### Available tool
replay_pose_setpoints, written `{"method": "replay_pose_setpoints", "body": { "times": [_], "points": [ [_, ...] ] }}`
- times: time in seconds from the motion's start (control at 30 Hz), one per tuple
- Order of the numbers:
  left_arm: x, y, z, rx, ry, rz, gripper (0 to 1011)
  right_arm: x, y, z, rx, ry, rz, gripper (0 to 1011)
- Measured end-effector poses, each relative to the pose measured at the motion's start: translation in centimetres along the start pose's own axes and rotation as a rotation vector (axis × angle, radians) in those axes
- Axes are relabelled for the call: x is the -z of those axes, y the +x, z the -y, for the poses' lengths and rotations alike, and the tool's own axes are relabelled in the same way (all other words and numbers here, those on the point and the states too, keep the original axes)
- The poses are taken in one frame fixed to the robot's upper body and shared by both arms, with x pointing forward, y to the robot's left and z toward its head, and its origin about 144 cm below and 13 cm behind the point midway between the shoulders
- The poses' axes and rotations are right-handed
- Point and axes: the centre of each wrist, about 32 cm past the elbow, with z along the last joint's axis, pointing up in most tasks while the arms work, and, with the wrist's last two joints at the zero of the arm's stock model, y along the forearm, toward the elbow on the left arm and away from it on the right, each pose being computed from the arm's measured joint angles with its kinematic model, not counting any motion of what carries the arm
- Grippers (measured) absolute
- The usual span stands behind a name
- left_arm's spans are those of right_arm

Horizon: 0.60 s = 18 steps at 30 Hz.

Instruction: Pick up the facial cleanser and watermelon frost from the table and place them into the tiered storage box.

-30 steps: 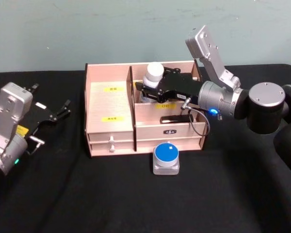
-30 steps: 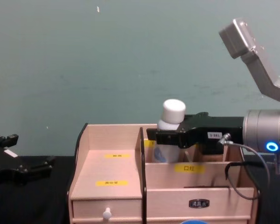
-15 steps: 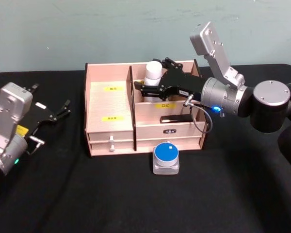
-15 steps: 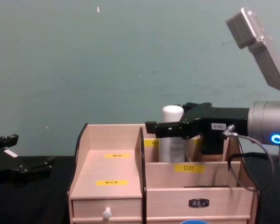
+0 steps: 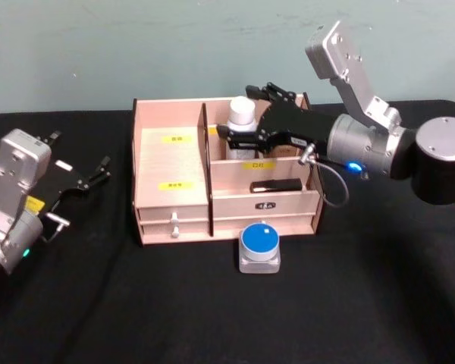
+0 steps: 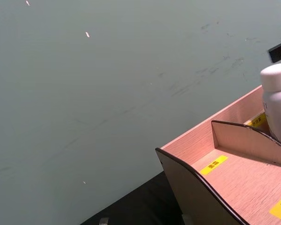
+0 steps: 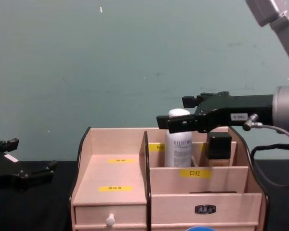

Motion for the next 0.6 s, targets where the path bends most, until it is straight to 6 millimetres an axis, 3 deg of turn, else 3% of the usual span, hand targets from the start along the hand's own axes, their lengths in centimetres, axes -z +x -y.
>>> {"method": "replay_pose_setpoints", "body": {
  "times": [0.3,0.6],
  "points": [
    [0.0,0.0,0.0,0.000,0.000,0.000,1010,-2.1,-3.1,3.2,-0.039,-0.062,-0.006,1003],
    [0.0,0.0,0.0,0.000,0.000,0.000,1010,-1.5,-7.0,5.3,-0.036,-0.124,-0.063,1002]
  ]
}}
